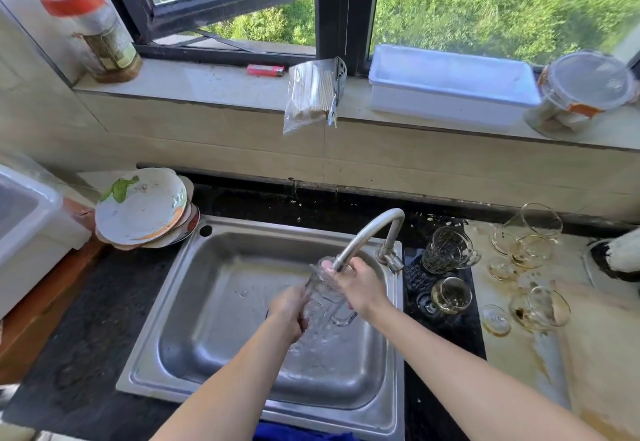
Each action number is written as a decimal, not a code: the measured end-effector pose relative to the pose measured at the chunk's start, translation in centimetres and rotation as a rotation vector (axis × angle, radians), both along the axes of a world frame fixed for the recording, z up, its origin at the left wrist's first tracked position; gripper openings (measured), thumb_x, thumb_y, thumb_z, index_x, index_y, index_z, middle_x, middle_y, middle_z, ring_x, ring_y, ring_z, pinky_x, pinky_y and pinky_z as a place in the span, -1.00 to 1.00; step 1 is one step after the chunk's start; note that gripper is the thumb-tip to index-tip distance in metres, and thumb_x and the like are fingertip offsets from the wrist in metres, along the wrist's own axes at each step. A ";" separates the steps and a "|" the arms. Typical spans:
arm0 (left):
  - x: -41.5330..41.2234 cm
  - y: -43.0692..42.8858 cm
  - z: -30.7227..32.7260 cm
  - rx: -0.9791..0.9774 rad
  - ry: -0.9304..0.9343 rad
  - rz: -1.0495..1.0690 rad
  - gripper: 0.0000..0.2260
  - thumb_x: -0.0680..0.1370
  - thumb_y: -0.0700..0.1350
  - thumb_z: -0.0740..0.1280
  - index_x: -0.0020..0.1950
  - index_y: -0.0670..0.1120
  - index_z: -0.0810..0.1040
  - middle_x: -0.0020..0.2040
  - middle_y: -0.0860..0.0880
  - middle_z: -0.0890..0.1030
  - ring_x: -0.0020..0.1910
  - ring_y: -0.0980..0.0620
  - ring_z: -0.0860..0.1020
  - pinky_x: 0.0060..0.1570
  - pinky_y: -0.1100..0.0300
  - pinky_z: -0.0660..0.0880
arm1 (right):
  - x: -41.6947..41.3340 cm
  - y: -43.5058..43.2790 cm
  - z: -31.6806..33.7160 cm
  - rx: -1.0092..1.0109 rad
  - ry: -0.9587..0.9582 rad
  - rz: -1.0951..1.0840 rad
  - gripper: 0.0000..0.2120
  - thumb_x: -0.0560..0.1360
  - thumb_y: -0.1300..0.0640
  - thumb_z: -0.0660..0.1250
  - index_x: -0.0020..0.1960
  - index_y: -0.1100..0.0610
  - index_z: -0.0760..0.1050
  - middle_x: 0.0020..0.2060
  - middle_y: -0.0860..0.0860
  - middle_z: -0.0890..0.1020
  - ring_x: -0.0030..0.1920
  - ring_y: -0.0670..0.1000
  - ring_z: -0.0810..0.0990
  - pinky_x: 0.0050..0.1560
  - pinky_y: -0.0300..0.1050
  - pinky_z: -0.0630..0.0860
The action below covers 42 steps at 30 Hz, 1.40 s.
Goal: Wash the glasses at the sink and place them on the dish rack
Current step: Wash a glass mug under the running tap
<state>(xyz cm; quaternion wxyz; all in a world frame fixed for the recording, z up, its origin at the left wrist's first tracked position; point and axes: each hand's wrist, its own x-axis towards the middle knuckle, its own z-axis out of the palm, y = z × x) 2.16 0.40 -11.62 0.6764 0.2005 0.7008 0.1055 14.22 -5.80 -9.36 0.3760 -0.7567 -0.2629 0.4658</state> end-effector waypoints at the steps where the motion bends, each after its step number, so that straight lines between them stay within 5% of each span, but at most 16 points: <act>1: 0.2 0.0 0.2 0.066 0.034 0.029 -0.84 0.46 -0.17 0.35 -0.30 -0.14 0.45 -0.53 -0.04 0.39 -0.58 0.05 0.22 -0.53 0.31 0.19 | 0.5 0.4 -0.1 -0.098 0.036 0.007 -0.41 0.35 -0.48 0.25 0.03 0.01 0.56 -0.20 -0.11 0.62 -0.28 -0.05 0.51 -0.20 -0.07 0.48; 4: 0.7 0.3 0.3 0.146 0.050 0.093 -0.84 0.40 -0.17 0.43 -0.24 -0.18 0.47 -0.51 -0.06 0.33 -0.58 0.03 0.21 -0.54 0.27 0.20 | 0.3 0.6 0.7 -0.170 0.165 -0.189 -0.58 0.57 -0.25 0.14 -0.05 0.06 0.56 -0.13 -0.02 0.64 -0.17 0.03 0.58 -0.04 0.01 0.50; 7: 0.3 1.3 -0.3 0.144 0.077 0.142 -0.86 0.37 -0.22 0.41 -0.22 -0.17 0.45 -0.47 -0.08 0.36 -0.61 0.06 0.22 -0.54 0.30 0.19 | -1.6 -0.3 1.5 0.008 -0.013 -0.083 -0.72 0.61 -0.16 0.15 0.10 0.01 0.47 -0.01 -0.09 0.62 -0.05 -0.09 0.57 0.07 0.00 0.48; 9: 0.1 1.8 -0.5 0.136 0.104 0.165 -0.90 0.41 -0.21 0.40 -0.19 -0.18 0.49 -0.46 -0.09 0.37 -0.62 0.07 0.20 -0.58 0.33 0.17 | -2.0 -1.1 1.6 0.110 0.071 0.048 -0.58 0.52 -0.29 0.22 0.21 -0.02 0.36 0.22 -0.10 0.55 0.19 -0.10 0.51 0.28 0.06 0.41; 11: 0.1 2.0 -0.6 0.114 0.117 0.137 -0.89 0.47 -0.23 0.34 -0.24 -0.19 0.47 -0.58 -0.05 0.33 -0.60 0.07 0.18 -0.59 0.34 0.16 | -1.3 -1.5 0.9 0.137 0.028 0.113 -0.23 0.34 -0.48 0.27 0.40 -0.09 0.23 0.40 -0.13 0.38 0.36 -0.08 0.37 0.39 0.15 0.30; 13: 0.3 2.0 -0.3 0.103 0.075 0.059 -0.81 0.51 -0.26 0.25 -0.32 -0.17 0.42 -0.67 -0.02 0.29 -0.62 0.06 0.19 -0.59 0.37 0.17 | -0.9 -1.5 0.1 0.162 -0.074 0.140 -0.18 0.29 -0.45 0.34 0.43 -0.13 0.23 0.35 -0.19 0.39 0.32 -0.13 0.37 0.33 0.06 0.34; 15: 0.4 1.7 0.5 0.128 0.011 -0.127 -0.83 0.52 -0.22 0.21 -0.28 -0.16 0.42 -0.61 -0.02 0.30 -0.62 0.04 0.21 -0.59 0.36 0.17 | -0.1 -0.7 -0.1 0.164 -0.017 -0.031 -0.51 0.40 -0.25 0.39 0.27 -0.10 0.43 0.19 -0.17 0.54 0.22 -0.09 0.51 0.18 -0.06 0.43; 17: 0.0 1.7 1.6 0.194 -0.026 -0.362 -0.78 0.58 -0.07 0.21 -0.13 -0.20 0.52 -0.52 -0.04 0.33 -0.60 0.04 0.25 -0.55 0.32 0.19 | 1.8 0.2 -0.4 0.027 0.156 -0.260 -0.74 0.51 -0.14 0.32 0.08 0.00 0.54 -0.06 -0.08 0.59 -0.08 -0.03 0.59 -0.16 -0.15 0.44; 20: -0.1 2.6 3.2 0.384 -0.017 -0.669 -0.60 0.62 0.07 0.16 -0.02 -0.20 0.64 -0.40 -0.09 0.42 -0.50 0.00 0.38 -0.52 0.25 0.31 | 4.3 -0.2 -2.1 -0.220 0.564 -0.398 -0.62 0.49 -0.22 0.31 0.08 0.08 0.53 -0.34 0.02 0.50 -0.53 -0.09 0.31 -0.53 -0.26 0.22; 24: 0.9 2.9 4.9 0.545 -0.126 -0.776 -0.80 0.57 -0.18 0.23 -0.04 -0.23 0.62 -0.21 -0.12 0.54 -0.30 -0.05 0.54 -0.36 0.11 0.56 | 3.1 -1.2 -4.1 -0.322 0.917 -0.468 -0.41 0.45 -0.32 0.32 0.19 0.17 0.56 -0.09 0.22 0.65 -0.44 -0.01 0.53 -0.49 -0.26 0.51; 26: 0.9 2.7 5.0 0.642 -0.037 -0.876 -0.83 0.52 -0.27 0.24 -0.16 -0.16 0.61 -0.27 -0.14 0.58 -0.33 -0.11 0.61 -0.34 0.06 0.61 | 2.5 -1.6 -4.7 -0.402 0.954 -0.401 -0.33 0.44 -0.37 0.29 0.18 0.22 0.57 -0.03 0.29 0.63 -0.46 -0.04 0.49 -0.62 -0.27 0.45; 32: 1.6 2.0 5.3 0.855 0.170 -0.984 -0.75 0.51 -0.30 0.20 -0.34 -0.16 0.52 -0.46 -0.11 0.51 -0.49 -0.09 0.64 -0.51 0.05 0.54 | 1.8 -0.5 -5.1 -0.340 0.757 -0.385 -0.36 0.40 -0.39 0.32 0.25 0.07 0.54 0.12 0.19 0.64 -0.19 0.12 0.69 -0.46 -0.16 0.54; 36: 0.9 2.7 4.9 0.884 0.122 -0.878 -0.80 0.52 -0.31 0.21 -0.17 -0.26 0.62 -0.41 -0.14 0.55 -0.56 -0.03 0.60 -0.48 -0.07 0.56 | 2.3 -0.7 -3.6 -0.249 0.833 -0.350 -0.46 0.47 -0.32 0.30 0.22 0.07 0.56 0.15 0.18 0.64 -0.20 0.12 0.67 -0.55 -0.20 0.51; 40: 0.6 1.7 4.5 0.946 0.075 -0.812 -0.78 0.52 -0.34 0.24 0.01 -0.18 0.65 -0.31 -0.05 0.60 -0.52 -0.03 0.60 -0.49 0.11 0.56 | 2.1 0.8 -3.7 -0.209 0.718 -0.416 -0.34 0.34 -0.36 0.38 0.25 0.07 0.54 0.06 0.14 0.68 -0.04 0.09 0.67 -0.06 -0.07 0.63; 42: -0.2 2.2 3.9 0.922 0.098 -0.777 -0.78 0.51 -0.35 0.24 0.00 -0.18 0.66 -0.31 -0.08 0.63 -0.54 -0.03 0.59 -0.50 0.17 0.54 | 1.6 0.5 -2.8 -0.269 0.737 -0.358 -0.47 0.47 -0.32 0.29 0.20 0.08 0.53 0.08 0.17 0.65 -0.14 0.07 0.65 -0.32 -0.17 0.57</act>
